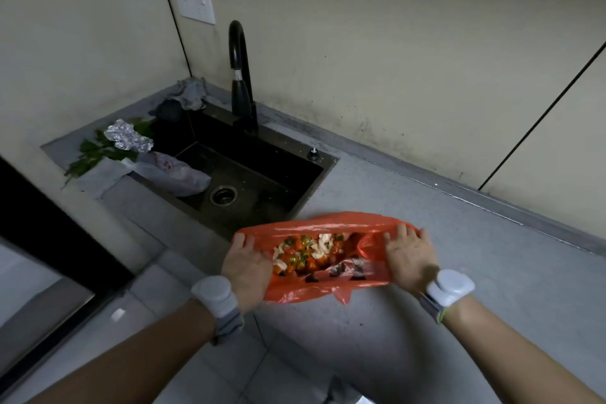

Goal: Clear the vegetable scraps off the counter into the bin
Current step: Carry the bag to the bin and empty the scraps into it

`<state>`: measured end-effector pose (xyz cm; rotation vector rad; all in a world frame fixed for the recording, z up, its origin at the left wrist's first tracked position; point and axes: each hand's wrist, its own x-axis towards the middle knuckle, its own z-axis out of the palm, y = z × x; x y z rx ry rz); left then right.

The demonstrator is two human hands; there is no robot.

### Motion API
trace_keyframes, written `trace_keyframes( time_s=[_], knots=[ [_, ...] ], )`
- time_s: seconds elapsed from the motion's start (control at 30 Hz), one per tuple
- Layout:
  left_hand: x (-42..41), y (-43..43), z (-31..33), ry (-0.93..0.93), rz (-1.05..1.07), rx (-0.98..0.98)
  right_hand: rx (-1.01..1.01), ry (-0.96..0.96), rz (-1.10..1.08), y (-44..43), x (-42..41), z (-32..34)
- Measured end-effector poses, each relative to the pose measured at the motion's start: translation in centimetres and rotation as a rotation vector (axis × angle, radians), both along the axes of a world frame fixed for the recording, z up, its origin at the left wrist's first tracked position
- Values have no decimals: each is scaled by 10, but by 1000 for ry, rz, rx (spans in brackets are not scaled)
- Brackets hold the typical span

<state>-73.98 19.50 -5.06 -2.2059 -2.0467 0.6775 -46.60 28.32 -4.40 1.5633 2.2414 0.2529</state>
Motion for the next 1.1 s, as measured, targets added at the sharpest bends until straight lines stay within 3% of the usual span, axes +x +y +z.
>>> trace_keyframes(
  time_s=[0.07, 0.13, 0.27, 0.37, 0.5, 0.6, 0.7, 0.8, 0.9, 1.03, 1.1],
  knots=[
    [0, 2, 12, -38, -36, 23, -42, 55, -10, 2, 6, 6],
    [1, 4, 30, -178, -55, 147, -81, 226, -55, 7, 7, 16],
    [-1, 27, 77, -643, 57, 394, -220, 884, -228, 15, 0, 59],
    [1, 41, 117, -1119, 90, 512, -130, 1251, -216, 14, -18, 93],
    [25, 47, 149, -1774, 399, 369, -55, 1680, -152, 12, -52, 128],
    [42, 51, 152, -1980, 484, 274, -25, 1626, 2, 1, -75, 142],
    [57, 51, 150, -2101, 478, 272, -173, 1491, 45, -6, -80, 144],
    [59, 52, 140, -2126, 418, 309, -233, 1456, 78, 2, -70, 143],
    [56, 52, 120, -2166, 392, 211, -295, 1381, 95, 4, -64, 142],
    [61, 51, 100, -2355, 332, 138, -227, 1379, 57, 6, -66, 135],
    [58, 46, 88, -2400, 254, 199, -106, 1382, 0, 10, -62, 135]
  ],
)
